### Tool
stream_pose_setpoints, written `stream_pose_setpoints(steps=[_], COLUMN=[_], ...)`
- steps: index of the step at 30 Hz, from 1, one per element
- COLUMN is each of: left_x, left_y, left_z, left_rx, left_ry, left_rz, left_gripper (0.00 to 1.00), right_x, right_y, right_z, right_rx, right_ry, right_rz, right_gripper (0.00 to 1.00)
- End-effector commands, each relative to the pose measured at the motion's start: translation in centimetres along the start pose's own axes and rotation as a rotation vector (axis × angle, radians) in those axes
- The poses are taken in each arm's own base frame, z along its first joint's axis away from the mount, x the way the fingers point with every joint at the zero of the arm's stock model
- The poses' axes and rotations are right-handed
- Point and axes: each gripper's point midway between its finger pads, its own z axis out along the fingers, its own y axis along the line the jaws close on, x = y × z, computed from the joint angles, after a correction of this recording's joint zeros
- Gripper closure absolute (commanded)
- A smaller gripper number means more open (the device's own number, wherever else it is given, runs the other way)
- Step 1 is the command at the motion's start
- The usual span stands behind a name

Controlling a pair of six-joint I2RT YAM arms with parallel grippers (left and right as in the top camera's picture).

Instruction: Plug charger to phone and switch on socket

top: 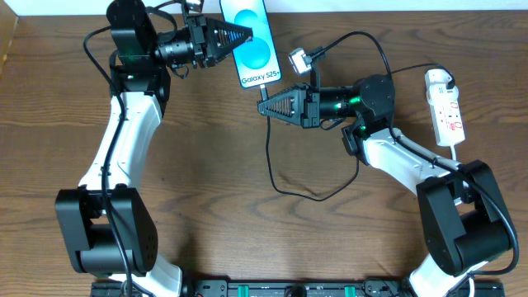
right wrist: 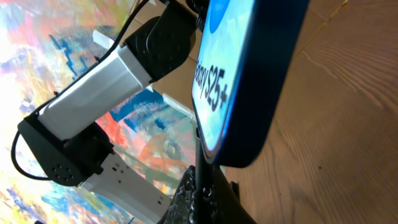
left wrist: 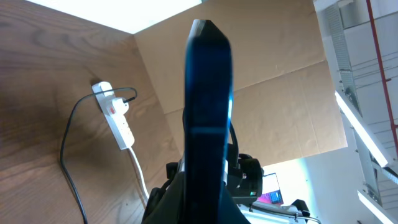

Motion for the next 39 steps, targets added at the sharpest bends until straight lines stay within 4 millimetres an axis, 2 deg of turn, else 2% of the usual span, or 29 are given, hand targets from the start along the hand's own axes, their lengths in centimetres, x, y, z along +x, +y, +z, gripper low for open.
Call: stream_pose_setpoints(steps=[1, 8, 19, 30, 39], left_x=[0.4, 0.9, 3.7, 3.7, 3.8], left_y=[-1.7, -1.8, -3.0, -3.0, -3.0], left_z=[0.0, 0.0, 2.0, 2.0, 2.0], left_rx=[0.026, 0.039, 0.104, 0.104, 0.104], left_ry=[0.038, 0.066, 0.194, 0.195, 0.195], left_rz=[0.048, 0.063, 0.115, 0.114, 0.114], left_gripper=[0.93, 0.93, 0.93, 0.93, 0.93], right_x=[-1.7, -2.5, -3.2, -4.8, -5.6], right_y=[0.6, 0.2, 0.1, 0.2, 0.9], right_z=[-0.4, -1.1, -1.2, -2.5, -2.6], right_rx=[0.012, 0.029, 0.039, 0.054, 0.047], right_ry=[-0.066, -0.103, -0.143, -0.175, -0.181], right_rz=[-0.007, -0.005, -0.006, -0.037, -0.066], right_gripper=[0.99, 0.99, 0.99, 0.99, 0.99])
